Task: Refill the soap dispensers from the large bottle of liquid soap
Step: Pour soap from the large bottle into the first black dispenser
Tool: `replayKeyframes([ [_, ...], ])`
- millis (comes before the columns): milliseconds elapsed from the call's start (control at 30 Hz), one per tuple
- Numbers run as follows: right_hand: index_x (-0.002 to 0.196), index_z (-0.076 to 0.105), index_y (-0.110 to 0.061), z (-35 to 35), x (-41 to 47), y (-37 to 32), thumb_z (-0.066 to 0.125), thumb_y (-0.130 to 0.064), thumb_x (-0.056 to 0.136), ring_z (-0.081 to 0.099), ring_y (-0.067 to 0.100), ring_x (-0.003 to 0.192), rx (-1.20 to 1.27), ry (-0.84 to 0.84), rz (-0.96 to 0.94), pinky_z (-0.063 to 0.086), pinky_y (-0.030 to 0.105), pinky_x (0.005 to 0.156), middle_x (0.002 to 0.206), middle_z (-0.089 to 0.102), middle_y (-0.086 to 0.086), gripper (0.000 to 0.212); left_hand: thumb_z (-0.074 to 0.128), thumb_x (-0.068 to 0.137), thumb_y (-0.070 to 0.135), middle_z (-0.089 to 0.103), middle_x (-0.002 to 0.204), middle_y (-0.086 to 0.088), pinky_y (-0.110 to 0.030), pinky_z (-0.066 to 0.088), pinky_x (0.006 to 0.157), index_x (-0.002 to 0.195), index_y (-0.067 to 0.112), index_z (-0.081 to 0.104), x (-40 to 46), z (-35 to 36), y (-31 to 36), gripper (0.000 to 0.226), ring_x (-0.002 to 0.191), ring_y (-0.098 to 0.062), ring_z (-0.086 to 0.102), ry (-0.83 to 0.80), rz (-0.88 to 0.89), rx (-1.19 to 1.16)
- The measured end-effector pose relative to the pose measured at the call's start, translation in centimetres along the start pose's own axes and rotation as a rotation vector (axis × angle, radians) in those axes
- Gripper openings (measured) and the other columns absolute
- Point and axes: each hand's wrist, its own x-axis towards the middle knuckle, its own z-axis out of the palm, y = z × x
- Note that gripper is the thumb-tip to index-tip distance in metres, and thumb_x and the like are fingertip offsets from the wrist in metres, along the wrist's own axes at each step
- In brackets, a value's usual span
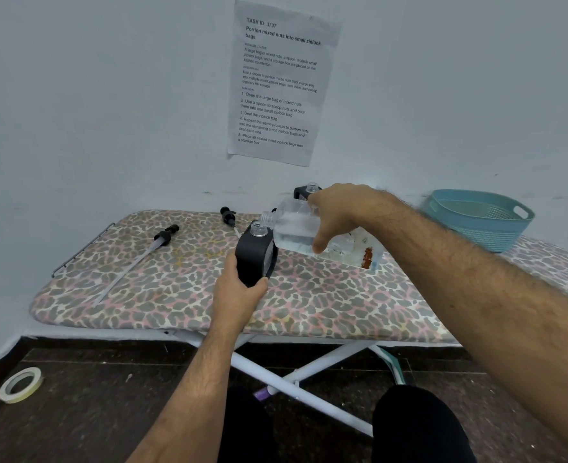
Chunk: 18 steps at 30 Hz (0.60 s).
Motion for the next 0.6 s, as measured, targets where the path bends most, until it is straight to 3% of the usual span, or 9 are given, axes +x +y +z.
replayKeyframes([
  [600,0.14,0.044,-0.024,0.09,0.27,0.06,0.083,-0.056,0.066,0.055,0.021,0.118,-0.016,0.012,0.0,0.044,0.036,0.08,0.136,0.056,-0.004,0.089,0.072,0.084,0.014,0.058,0.107,0.028,-0.011,0.042,0.074,0.124,0.042,0.041,0.14,0.06,-0.26,0.057,0.097,0.011,0.056,-0.005,0.007,-0.006],
])
